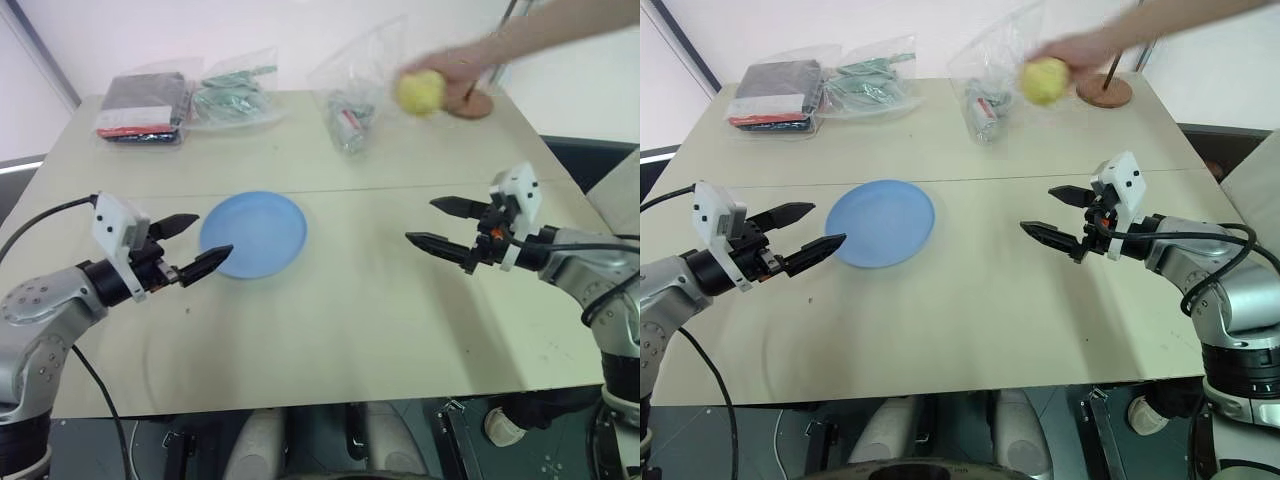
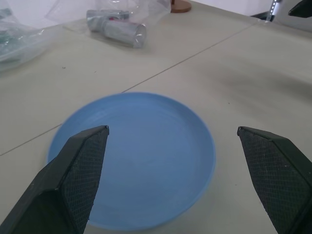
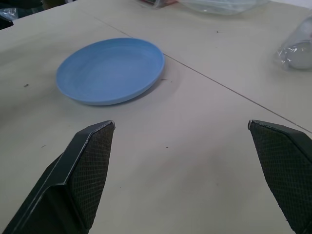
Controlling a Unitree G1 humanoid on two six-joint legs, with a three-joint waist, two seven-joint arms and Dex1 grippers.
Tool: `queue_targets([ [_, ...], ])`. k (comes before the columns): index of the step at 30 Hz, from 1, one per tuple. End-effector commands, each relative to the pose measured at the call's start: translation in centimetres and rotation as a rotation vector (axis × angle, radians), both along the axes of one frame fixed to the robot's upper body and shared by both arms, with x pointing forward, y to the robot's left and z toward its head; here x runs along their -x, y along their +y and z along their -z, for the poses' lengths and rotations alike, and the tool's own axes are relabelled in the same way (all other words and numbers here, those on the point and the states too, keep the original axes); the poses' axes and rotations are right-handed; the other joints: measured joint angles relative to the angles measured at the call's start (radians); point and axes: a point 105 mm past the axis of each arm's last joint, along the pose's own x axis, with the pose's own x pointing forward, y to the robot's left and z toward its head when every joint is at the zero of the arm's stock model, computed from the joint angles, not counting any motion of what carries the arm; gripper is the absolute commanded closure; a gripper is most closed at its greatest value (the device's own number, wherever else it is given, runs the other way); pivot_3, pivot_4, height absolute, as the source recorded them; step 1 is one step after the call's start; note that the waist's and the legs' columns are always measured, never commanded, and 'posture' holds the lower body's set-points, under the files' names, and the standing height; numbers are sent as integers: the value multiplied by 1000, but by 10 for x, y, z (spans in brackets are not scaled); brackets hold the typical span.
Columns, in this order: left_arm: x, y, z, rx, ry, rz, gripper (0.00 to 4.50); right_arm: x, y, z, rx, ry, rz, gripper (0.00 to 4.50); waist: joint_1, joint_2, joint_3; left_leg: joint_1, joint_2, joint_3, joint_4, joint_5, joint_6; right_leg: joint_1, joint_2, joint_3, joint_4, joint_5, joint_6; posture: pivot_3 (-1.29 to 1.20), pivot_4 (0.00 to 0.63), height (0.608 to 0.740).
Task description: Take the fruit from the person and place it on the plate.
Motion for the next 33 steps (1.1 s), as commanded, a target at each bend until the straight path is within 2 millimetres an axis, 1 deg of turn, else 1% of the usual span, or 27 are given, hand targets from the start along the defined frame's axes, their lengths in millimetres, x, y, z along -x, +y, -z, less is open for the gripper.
queue_targets([
  [1,0,-2,-8,-5,-33,12,80,5,1,-16,-12,-61,-5,0,0,0,0,0,0,0,0,0,0,0,0,0,0,0,0,0,150,740],
  [7,-3,-2,-9,-5,-36,14,80,4,6,-18,-29,-68,-7,0,0,0,0,0,0,0,0,0,0,0,0,0,0,0,0,0,150,740],
  [10,-5,-1,-10,-3,-39,10,80,-1,14,-23,-55,-79,-6,0,-1,0,0,0,0,0,0,0,0,0,0,0,0,0,0,0,150,740],
  [14,-7,-2,-10,0,-45,10,80,-15,29,-37,-94,-113,18,0,-2,0,0,0,0,0,0,0,0,0,0,0,0,0,0,0,150,740],
  [16,-9,-4,-10,2,-48,13,80,-28,42,-48,-130,-128,38,0,-4,0,0,0,0,0,0,0,0,0,1,0,0,0,0,0,150,740],
  [18,-10,-6,-11,3,-50,17,80,-35,54,-58,-160,-144,36,0,-3,0,0,0,0,0,0,0,0,0,1,0,0,0,0,0,150,740],
  [21,-11,-7,-11,4,-55,16,80,-46,70,-68,-175,-146,45,0,-2,0,0,0,0,0,0,0,0,-1,0,0,0,0,0,0,150,740],
  [27,-10,-8,-10,9,-64,8,80,-65,94,-76,-176,-155,76,0,-2,0,0,0,0,0,-1,0,0,-1,-1,0,0,1,0,0,150,740],
  [29,-10,-8,-10,11,-68,-1,80,-73,99,-79,-175,-158,97,0,-3,0,0,0,0,0,-1,0,0,-1,-1,1,0,1,0,0,150,740],
  [33,-9,-8,-10,13,-71,-8,80,-80,105,-85,-175,-172,104,0,-4,0,0,0,0,0,-2,0,0,-2,-1,1,0,1,0,0,150,740],
])
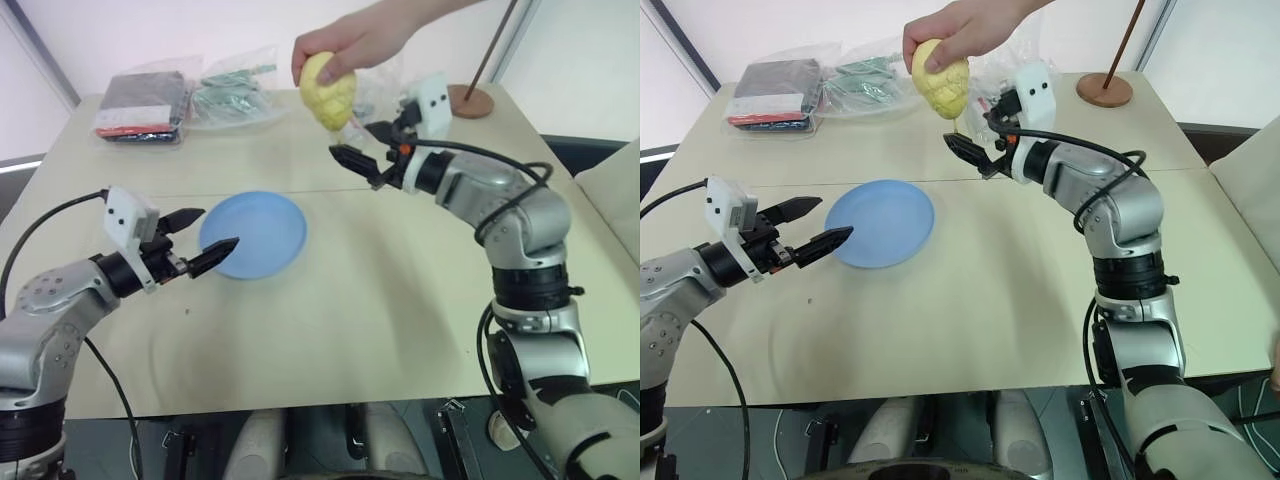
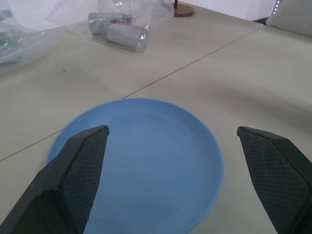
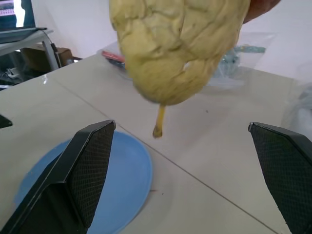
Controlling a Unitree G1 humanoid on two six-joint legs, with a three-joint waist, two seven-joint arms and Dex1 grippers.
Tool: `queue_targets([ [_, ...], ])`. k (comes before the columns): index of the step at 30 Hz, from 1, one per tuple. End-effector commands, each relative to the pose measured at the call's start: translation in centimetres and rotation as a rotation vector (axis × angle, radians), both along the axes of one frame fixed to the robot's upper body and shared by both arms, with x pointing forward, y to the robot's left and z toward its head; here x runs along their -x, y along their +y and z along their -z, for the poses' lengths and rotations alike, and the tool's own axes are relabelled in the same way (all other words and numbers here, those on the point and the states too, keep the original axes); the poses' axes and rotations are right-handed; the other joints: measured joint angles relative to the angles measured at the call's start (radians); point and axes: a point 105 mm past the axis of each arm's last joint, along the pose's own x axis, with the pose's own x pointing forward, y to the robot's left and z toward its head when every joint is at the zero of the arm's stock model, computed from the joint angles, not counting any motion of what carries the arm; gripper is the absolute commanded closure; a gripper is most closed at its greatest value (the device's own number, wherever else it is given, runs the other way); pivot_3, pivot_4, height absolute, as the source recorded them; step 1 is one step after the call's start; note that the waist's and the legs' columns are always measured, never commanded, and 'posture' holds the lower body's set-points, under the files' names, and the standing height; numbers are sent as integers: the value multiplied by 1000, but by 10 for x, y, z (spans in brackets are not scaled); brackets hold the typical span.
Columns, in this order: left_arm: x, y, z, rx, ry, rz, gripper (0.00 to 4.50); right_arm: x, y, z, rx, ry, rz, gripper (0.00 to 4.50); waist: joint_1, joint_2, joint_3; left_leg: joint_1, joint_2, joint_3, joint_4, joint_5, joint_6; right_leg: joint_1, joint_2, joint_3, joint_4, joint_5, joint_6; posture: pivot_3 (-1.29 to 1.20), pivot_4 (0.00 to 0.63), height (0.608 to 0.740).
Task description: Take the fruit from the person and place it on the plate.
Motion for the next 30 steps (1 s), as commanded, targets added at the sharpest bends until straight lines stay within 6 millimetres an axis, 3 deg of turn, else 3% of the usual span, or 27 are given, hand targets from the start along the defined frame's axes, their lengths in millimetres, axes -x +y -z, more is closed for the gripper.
queue_targets([
  [1,3,-3,-11,-11,-63,4,80,-4,8,-24,-14,-84,4,0,0,0,0,0,0,0,0,0,0,0,0,0,0,0,1,0,150,740],
  [9,3,-5,-10,-9,-67,0,80,-14,21,-39,-33,-116,12,0,-2,0,0,0,0,0,-1,0,0,-1,0,0,1,2,3,0,150,740],
  [22,2,-7,-7,-8,-67,-2,80,-14,39,-45,-51,-129,-7,0,-3,0,0,0,0,0,-1,0,0,-1,0,0,1,2,3,0,150,740],
  [25,2,-7,-7,-8,-66,-1,0,-13,41,-47,-56,-135,-10,865,-4,0,0,0,0,0,-1,0,0,-1,0,0,1,2,3,0,150,740],
  [28,2,-8,-7,-8,-66,0,0,-12,42,-48,-58,-139,-15,2192,-5,0,0,0,0,0,-1,0,0,-1,0,0,1,2,3,0,150,740],
  [30,2,-8,-7,-8,-66,0,0,-12,43,-48,-56,-143,-19,2285,-5,1,0,0,0,0,-1,0,0,-1,0,0,1,2,2,0,150,740],
])
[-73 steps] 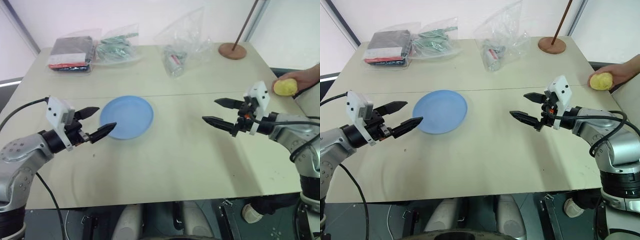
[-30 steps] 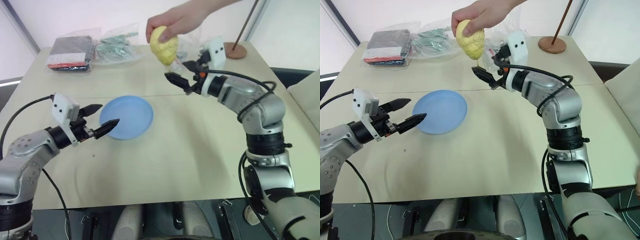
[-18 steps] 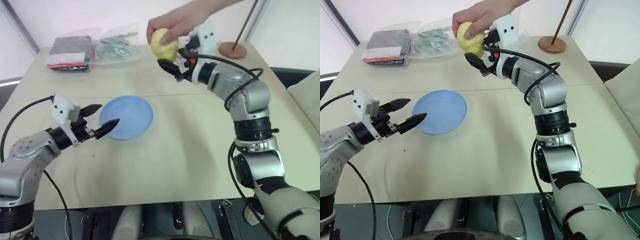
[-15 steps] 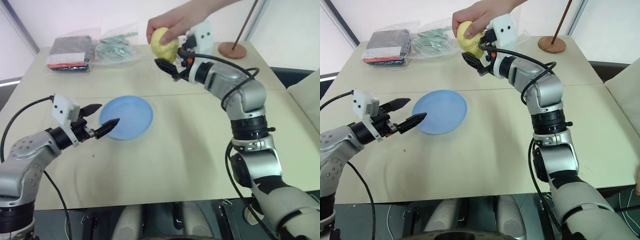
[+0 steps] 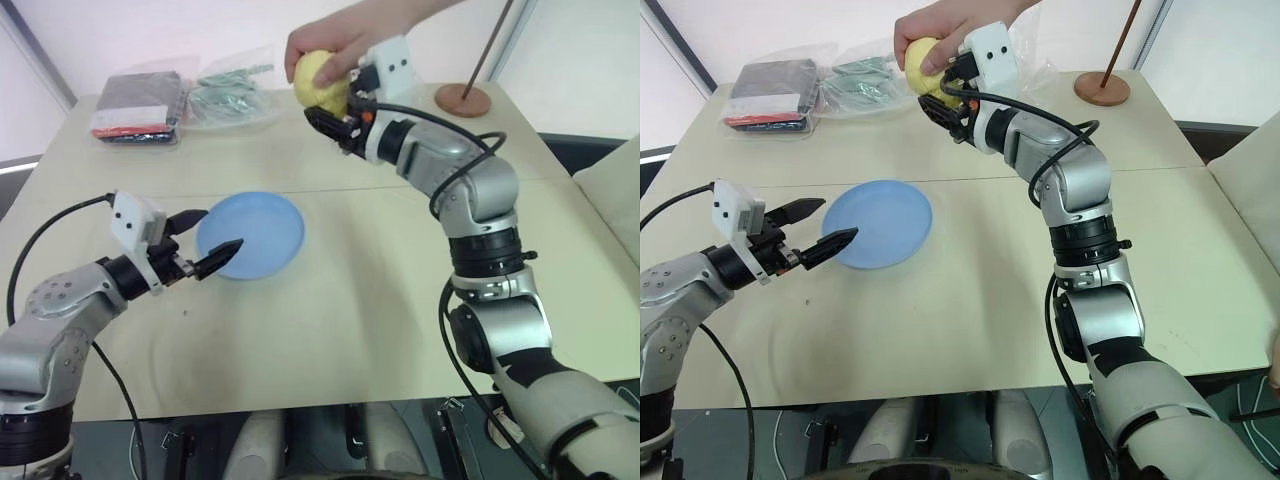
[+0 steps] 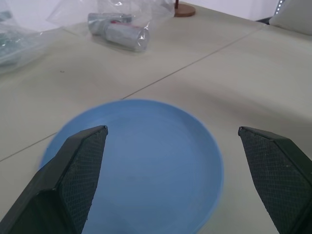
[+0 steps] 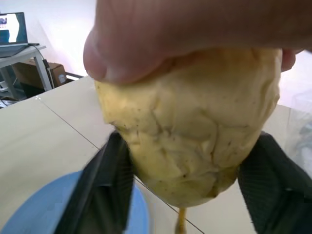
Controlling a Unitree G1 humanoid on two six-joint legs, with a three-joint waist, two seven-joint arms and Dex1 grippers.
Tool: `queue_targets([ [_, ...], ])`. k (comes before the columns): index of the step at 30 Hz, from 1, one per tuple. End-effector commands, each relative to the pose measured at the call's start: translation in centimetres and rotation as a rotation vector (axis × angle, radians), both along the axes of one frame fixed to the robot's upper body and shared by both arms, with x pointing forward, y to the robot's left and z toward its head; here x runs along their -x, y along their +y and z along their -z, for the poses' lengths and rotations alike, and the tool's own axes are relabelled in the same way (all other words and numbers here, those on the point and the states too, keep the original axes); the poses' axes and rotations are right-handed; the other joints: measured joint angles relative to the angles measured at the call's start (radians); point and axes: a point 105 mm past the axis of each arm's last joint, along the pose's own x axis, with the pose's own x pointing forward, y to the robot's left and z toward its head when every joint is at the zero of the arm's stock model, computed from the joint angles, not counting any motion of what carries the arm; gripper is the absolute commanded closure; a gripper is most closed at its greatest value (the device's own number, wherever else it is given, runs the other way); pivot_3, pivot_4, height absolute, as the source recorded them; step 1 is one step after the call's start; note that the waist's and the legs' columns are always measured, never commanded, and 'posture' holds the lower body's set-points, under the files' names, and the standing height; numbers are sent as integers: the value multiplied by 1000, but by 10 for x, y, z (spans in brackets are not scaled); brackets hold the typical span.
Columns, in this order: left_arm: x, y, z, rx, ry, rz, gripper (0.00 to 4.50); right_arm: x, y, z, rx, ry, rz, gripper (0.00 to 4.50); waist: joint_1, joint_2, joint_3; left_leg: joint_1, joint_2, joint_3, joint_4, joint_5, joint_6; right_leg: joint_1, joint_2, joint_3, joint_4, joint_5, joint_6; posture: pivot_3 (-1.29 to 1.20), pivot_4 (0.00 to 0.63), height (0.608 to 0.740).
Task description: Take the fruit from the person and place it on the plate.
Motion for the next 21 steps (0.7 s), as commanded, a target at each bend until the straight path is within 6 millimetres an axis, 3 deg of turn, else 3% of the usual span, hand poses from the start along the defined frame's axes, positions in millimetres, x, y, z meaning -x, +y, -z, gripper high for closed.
queue_targets([
  [1,2,-3,-12,-7,-58,8,0,8,5,-25,-28,-87,-23,2285,0,0,0,0,0,0,0,0,0,0,0,0,0,0,0,0,150,740],
  [12,3,1,-10,-11,-53,-3,0,17,4,-19,19,-100,-67,2285,1,0,0,0,0,0,0,0,0,0,0,0,0,0,0,0,150,740],
  [18,9,17,-7,-42,-30,-58,0,43,17,11,75,-47,-234,2285,0,0,0,0,0,0,-1,0,0,0,0,0,0,0,0,0,150,740],
  [21,10,27,-5,-73,-20,-88,0,43,25,31,69,6,-236,2285,-2,1,0,0,0,0,-1,0,0,-1,0,0,0,0,-1,0,150,740],
])
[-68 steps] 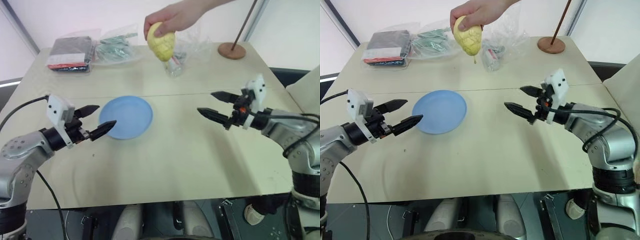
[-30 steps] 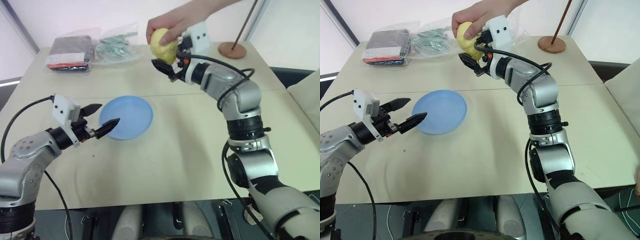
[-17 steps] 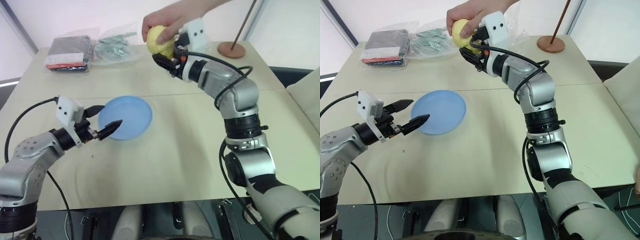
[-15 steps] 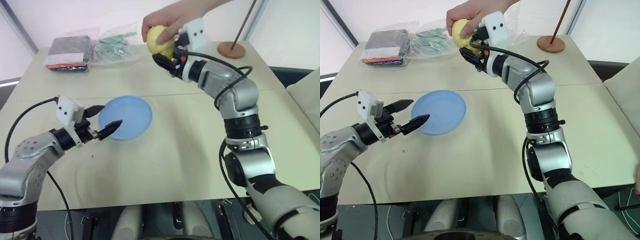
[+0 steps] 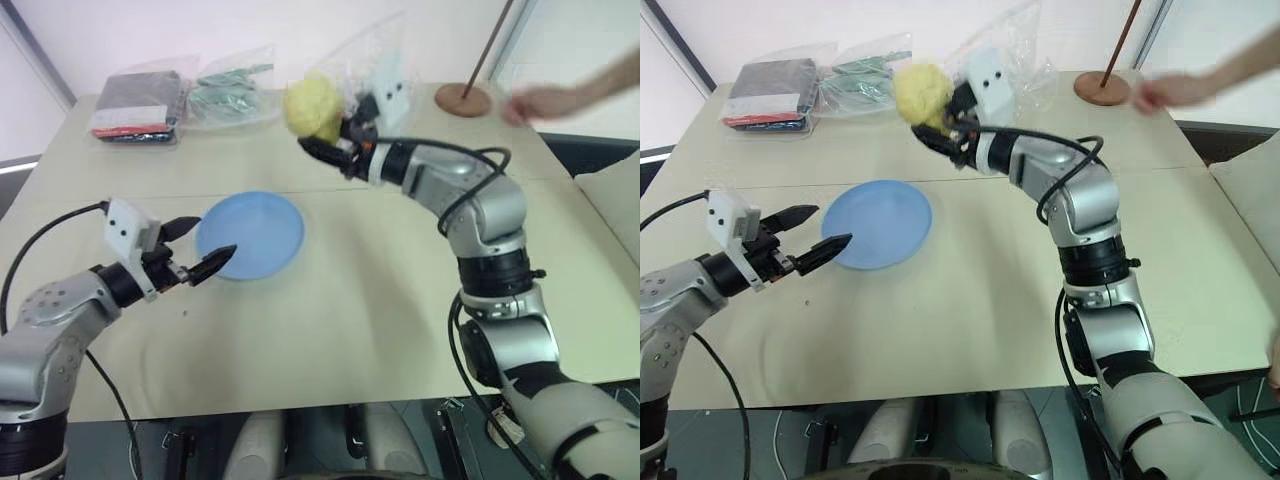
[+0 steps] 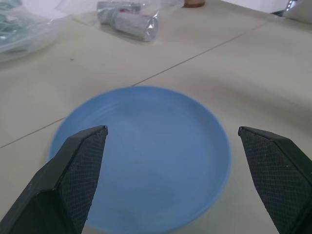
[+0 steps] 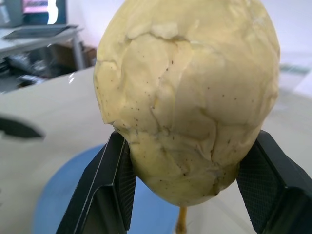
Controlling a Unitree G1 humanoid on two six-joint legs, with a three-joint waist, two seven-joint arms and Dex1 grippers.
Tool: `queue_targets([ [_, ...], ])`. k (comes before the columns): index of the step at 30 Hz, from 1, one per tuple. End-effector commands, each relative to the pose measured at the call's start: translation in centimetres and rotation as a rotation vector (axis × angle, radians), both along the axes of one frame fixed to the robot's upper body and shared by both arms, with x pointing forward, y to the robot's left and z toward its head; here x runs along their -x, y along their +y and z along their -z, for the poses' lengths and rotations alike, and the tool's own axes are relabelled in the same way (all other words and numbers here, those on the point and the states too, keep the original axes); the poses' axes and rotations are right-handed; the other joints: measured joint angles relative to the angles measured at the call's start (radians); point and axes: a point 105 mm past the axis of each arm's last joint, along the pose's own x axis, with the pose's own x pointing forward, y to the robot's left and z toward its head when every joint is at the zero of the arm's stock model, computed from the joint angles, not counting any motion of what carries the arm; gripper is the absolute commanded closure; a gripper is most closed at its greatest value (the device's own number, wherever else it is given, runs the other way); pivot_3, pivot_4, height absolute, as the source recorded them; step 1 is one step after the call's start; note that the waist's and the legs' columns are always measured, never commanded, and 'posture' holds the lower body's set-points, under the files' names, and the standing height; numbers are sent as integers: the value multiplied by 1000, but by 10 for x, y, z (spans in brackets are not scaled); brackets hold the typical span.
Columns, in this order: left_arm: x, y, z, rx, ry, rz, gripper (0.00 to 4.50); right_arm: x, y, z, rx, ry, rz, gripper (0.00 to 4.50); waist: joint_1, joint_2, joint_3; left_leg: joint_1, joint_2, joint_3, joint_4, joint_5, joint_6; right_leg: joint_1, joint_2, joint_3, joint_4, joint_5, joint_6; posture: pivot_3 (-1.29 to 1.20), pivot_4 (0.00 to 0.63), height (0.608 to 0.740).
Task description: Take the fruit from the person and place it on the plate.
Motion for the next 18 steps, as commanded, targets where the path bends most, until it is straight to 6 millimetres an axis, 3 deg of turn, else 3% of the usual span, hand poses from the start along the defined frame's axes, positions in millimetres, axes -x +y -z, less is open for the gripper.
queue_targets([
  [1,3,13,-11,-50,-44,-36,0,8,16,2,-24,-16,-29,2285,-1,0,0,0,0,0,0,0,0,0,0,0,0,-1,-2,0,150,740],
  [6,3,28,-9,-97,-31,-85,0,7,43,45,-1,60,-24,2285,-1,0,0,0,0,0,0,0,0,0,0,0,0,-1,-2,0,150,740],
  [11,4,36,-8,-130,-22,-113,0,13,72,74,54,88,-60,2285,0,0,0,0,0,0,0,0,0,-1,0,0,0,-1,-2,0,150,740],
  [18,6,41,-8,-151,-21,-131,0,15,95,96,134,74,-78,2285,0,0,0,0,0,0,0,0,0,-1,0,0,0,-1,-2,0,150,740],
])
